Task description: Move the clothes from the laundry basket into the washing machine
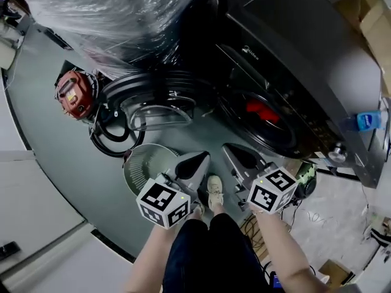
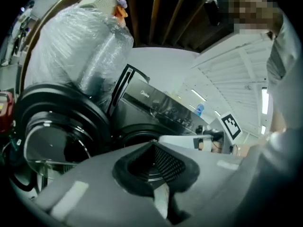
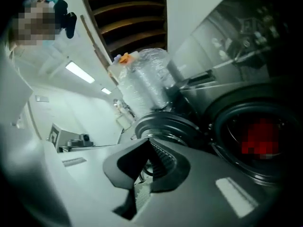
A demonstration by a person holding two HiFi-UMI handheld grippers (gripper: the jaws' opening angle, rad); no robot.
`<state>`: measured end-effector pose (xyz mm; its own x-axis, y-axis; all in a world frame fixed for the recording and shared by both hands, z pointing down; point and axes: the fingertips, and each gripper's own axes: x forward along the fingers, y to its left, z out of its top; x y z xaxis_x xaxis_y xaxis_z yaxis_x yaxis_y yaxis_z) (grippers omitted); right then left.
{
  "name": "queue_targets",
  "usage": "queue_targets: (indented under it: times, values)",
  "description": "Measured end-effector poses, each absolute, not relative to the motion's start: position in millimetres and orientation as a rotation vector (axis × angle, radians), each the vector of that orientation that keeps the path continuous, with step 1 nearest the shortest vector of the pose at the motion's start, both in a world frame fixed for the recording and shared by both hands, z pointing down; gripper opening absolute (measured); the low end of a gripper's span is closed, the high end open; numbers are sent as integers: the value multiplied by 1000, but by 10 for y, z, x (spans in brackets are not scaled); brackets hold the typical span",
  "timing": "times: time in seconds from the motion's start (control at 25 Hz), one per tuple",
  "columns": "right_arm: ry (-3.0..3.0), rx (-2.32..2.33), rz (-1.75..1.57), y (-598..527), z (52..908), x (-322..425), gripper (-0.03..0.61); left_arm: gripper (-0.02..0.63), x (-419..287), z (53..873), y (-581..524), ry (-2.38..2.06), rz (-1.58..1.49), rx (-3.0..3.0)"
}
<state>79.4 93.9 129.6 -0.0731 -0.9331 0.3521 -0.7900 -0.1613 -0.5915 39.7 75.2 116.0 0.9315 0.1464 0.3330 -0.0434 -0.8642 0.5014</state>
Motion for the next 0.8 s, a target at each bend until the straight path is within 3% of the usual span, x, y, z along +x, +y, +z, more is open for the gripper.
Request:
queue_targets:
  times: [0.44,0.8]
  values:
    - [2167,-1846,-866,1147,-372,275,28,8,-67,-47,939,-51,542,2760]
    - [2431,-1899,-730,1372,-1013,-62,27,8,-322,-709,1188,-29,443,2778]
